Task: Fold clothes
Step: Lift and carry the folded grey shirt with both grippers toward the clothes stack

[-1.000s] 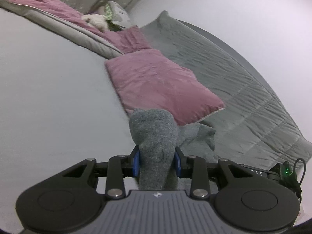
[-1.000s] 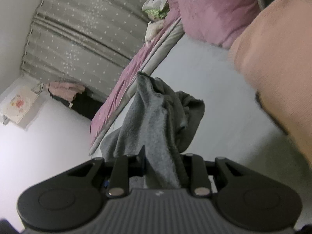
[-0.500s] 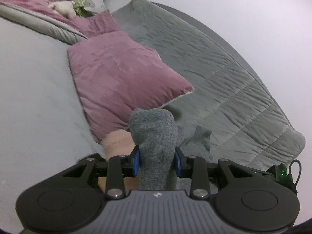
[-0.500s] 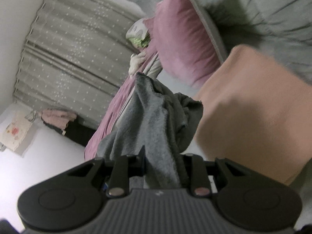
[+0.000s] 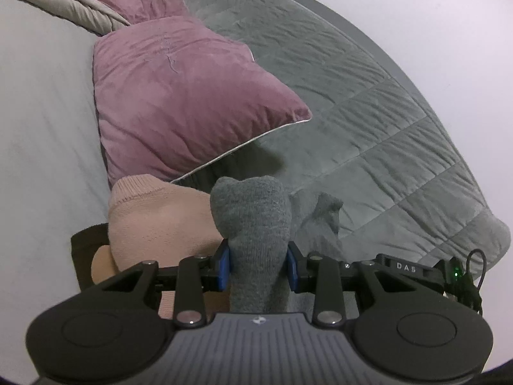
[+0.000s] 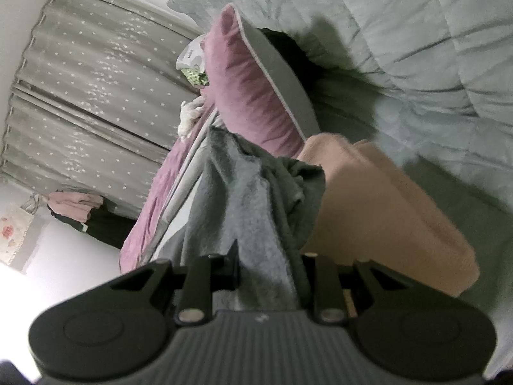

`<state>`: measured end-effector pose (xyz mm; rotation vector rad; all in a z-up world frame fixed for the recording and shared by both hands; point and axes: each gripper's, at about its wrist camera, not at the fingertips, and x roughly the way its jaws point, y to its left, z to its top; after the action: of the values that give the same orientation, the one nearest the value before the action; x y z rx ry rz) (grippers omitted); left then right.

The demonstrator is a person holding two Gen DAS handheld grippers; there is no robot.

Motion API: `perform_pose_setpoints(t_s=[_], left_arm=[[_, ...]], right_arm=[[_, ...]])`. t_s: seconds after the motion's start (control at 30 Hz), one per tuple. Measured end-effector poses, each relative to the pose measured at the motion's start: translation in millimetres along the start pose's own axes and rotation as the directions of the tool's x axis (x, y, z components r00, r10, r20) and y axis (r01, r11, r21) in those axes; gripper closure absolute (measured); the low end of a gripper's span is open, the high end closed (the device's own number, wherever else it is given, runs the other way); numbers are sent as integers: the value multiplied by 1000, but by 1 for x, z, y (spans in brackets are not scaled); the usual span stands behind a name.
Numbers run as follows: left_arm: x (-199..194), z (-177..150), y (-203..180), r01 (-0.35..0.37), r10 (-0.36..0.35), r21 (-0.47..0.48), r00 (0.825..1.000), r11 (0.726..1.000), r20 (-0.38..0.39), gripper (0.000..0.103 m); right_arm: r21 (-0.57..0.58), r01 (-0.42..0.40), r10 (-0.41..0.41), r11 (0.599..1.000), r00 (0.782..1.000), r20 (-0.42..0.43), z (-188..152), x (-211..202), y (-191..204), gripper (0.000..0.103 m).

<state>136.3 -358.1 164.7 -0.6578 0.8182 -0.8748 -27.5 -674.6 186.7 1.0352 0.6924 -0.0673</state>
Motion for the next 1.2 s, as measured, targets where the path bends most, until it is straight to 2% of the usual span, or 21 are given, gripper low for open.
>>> perform_pose_setpoints(t_s=[0.1, 0.23, 0.33, 0.4, 0.47, 0.57, 0.7, 0.83, 1.03, 1.2], left_arm=[[9, -1, 8, -12, 12, 0, 1000, 1000, 12, 71], [20, -3, 16, -44, 44, 46, 999, 998, 13, 69], [24, -4, 20, -51, 51, 61, 999, 997, 4, 68], [23, -3, 19, -46, 46, 75, 999, 996, 2, 67], [23, -1, 17, -43, 43, 97, 999, 994, 1, 64], [19, 3, 14, -41, 42, 124, 999, 991, -1, 61], [13, 8, 14, -42, 42, 143, 999, 989, 1, 54], [10, 15, 19, -53, 49, 117, 998, 992, 33, 50], [25, 29, 26, -86, 82, 69, 995, 994, 50, 50], [39, 32, 33, -104, 103, 40, 994, 994, 28, 53]], right_arm=[[9, -12, 12, 1000, 1000, -4, 8, 10, -11, 80], [20, -22, 21, 1000, 1000, 5, 14, 26, -27, 78], [26, -12, 11, 1000, 999, 36, 13, 34, -43, 71], [24, -4, 3, 1000, 998, 57, 13, 36, -49, 55], [3, 16, -16, 1000, 996, 87, 13, 33, -51, 44], [-26, 39, -35, 999, 991, 132, 15, 23, -49, 41], [-110, 114, -92, 987, 978, 190, 10, 10, -34, 40], [-159, 132, -97, 978, 972, 213, 3, 8, -23, 42], [-182, 168, -120, 969, 962, 245, 5, 17, -18, 51], [-177, 173, -122, 969, 956, 266, 11, 32, -18, 61]])
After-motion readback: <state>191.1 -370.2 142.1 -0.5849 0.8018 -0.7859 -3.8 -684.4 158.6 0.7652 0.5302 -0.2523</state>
